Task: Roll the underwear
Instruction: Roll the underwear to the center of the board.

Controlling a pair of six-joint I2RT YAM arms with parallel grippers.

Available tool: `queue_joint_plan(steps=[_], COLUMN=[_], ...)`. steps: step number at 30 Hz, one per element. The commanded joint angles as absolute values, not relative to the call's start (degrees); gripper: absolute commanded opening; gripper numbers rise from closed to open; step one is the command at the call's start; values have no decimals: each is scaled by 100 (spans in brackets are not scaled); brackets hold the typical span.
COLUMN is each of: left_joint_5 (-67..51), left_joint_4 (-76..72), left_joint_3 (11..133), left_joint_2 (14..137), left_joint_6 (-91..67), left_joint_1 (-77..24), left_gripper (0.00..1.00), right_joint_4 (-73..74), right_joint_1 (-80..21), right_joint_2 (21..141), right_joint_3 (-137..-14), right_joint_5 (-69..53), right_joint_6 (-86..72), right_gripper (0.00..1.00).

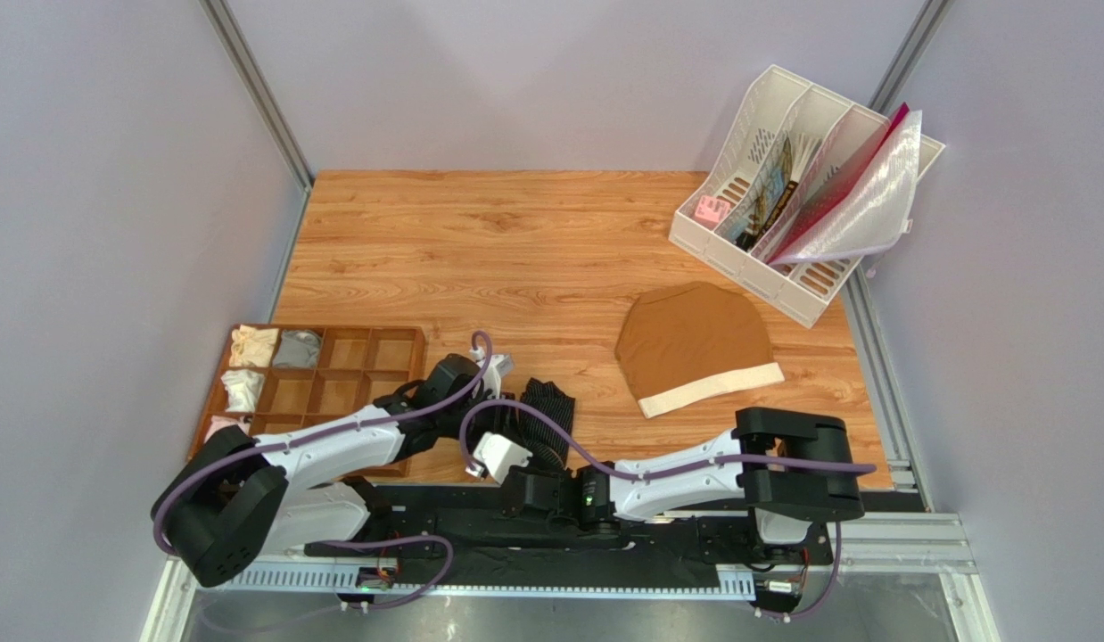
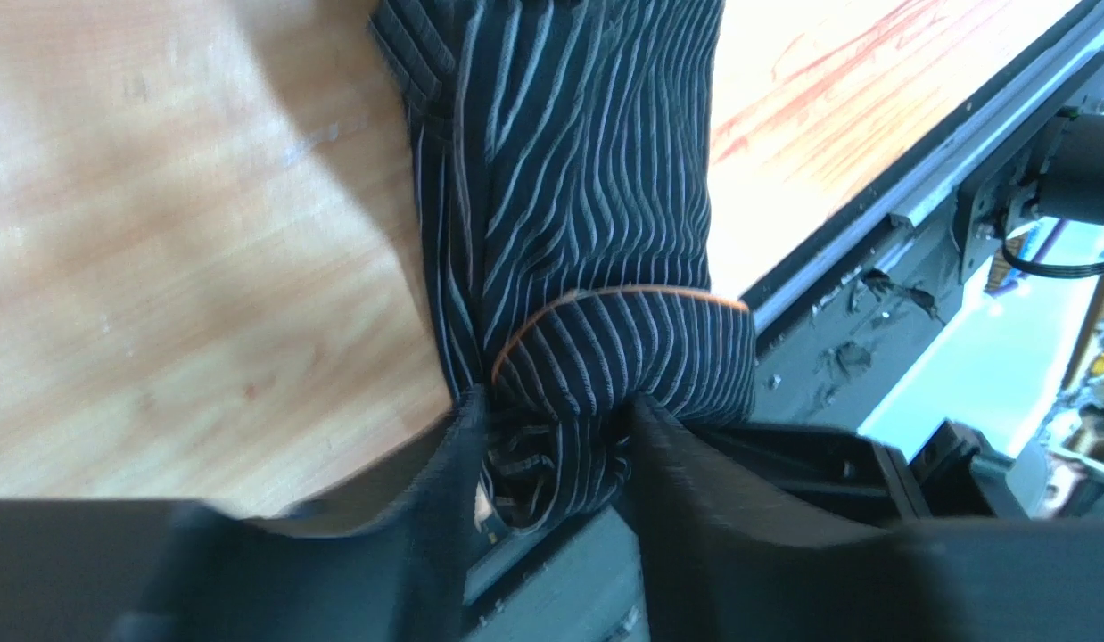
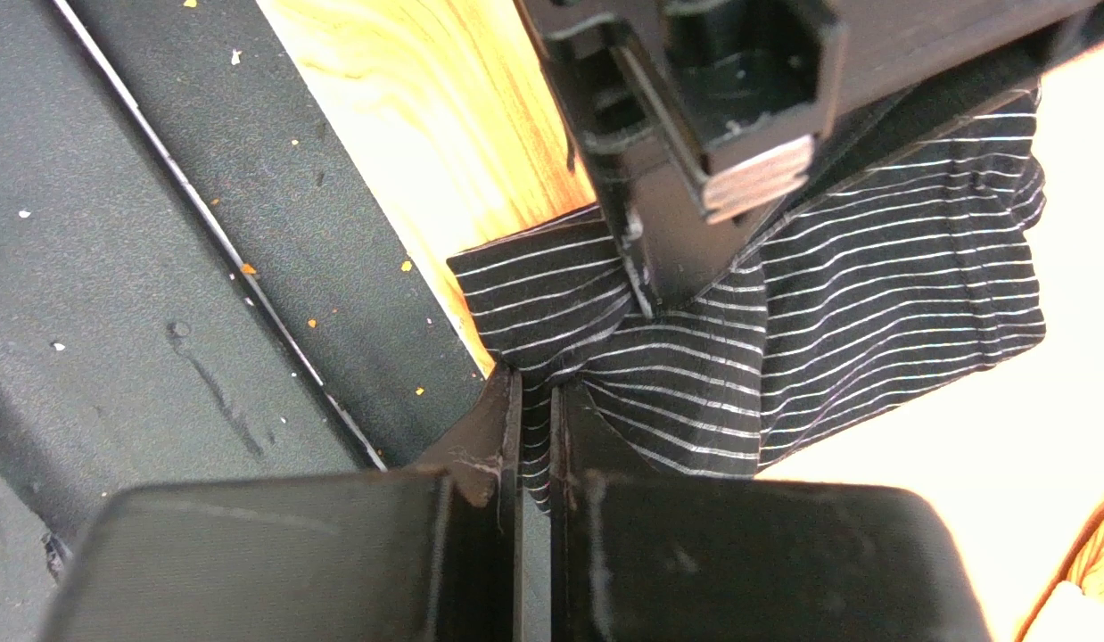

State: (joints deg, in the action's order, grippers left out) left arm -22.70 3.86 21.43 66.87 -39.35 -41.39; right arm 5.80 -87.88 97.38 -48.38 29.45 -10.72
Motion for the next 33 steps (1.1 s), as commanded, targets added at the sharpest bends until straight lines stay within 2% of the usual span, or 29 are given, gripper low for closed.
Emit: queue_joint_plan(steps=[1,7,21,26,33], left_joint_5=[-2331,-1601,-826,-1326,-1933], left_joint_4=[1211,1749,1820,1302,265], left_joint_3=[2425,2584,2409,2171,1812], left_joint_2=[6268,5696,4651,4228,4614], left_joint_6=[-3929,-3850,-3736,-3455,-3155], left_joint_1=[-4210,-4192,-3973,-3973,-3982], left_gripper=[58,67,68,65,62], right_joint_4=[1054,1169,1705,1916,2065], right_joint_1=[-8614,-8025,-6689,-6188,-5494], right_joint_2=[9651,9062,8912,8965,9228], right_joint_3=[-4649,-4641,-5106,-5335,-5660], right_joint_5=[1935,871,-1238,-1879,-2899], right_joint_6=[-1371,-1459,-1266,-1344,-1380], right_gripper=[0,0,0,0,0])
